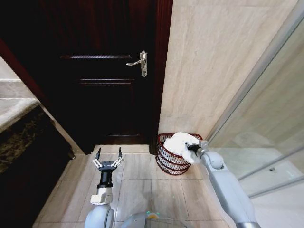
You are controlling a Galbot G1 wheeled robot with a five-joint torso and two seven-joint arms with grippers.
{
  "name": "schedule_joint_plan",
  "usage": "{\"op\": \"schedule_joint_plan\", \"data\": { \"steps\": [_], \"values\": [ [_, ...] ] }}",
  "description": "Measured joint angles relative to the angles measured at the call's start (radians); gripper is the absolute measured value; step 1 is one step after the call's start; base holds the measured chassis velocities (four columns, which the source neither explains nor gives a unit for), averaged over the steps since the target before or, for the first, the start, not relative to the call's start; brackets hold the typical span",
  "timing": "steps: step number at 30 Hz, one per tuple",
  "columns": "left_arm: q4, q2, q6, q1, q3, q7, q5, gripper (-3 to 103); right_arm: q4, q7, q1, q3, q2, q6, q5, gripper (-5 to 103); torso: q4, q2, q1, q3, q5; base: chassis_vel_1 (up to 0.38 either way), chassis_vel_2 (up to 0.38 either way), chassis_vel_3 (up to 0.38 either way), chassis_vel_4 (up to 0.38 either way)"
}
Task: Discard the used towel into the hamper.
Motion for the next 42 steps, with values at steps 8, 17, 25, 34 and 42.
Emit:
{"op": "schedule_joint_plan", "data": {
  "steps": [8,17,25,34,42],
  "values": [
    [0.003,0.0,-0.006,0.002,0.006,0.0,0.002,100,-0.079,-0.005,0.06,-0.035,0.009,-0.008,-0.009,38,0.0001,0.0,0.0,0.0,0.0,0.0,0.0,0.0,0.0],
    [0.003,0.0,-0.008,0.003,-0.01,0.0,-0.001,100,-0.19,-0.02,0.141,-0.082,0.021,-0.007,-0.047,76,0.0,0.0,0.0,0.0,0.0001,0.0,0.0,0.0,0.0],
    [0.006,0.0,-0.01,0.003,-0.042,0.002,-0.023,100,-0.325,-0.036,0.218,-0.074,0.069,-0.004,-0.086,99,0.0002,0.0,0.0,0.0,0.0,0.0,0.0,0.0,0.0],
    [0.019,0.0,-0.011,-0.007,-0.051,0.005,-0.033,100,-0.278,0.015,0.196,-0.064,0.071,0.024,-0.045,100,0.0002,0.0,0.0,0.0,0.0003,0.0,0.0,0.0,0.0],
    [0.037,0.0,-0.013,-0.015,-0.029,0.006,-0.031,100,-0.065,0.14,0.072,-0.047,0.028,0.165,0.001,100,-0.0001,0.0,0.0,0.0,0.0,0.0,0.0,0.0,0.0]
  ]
}}
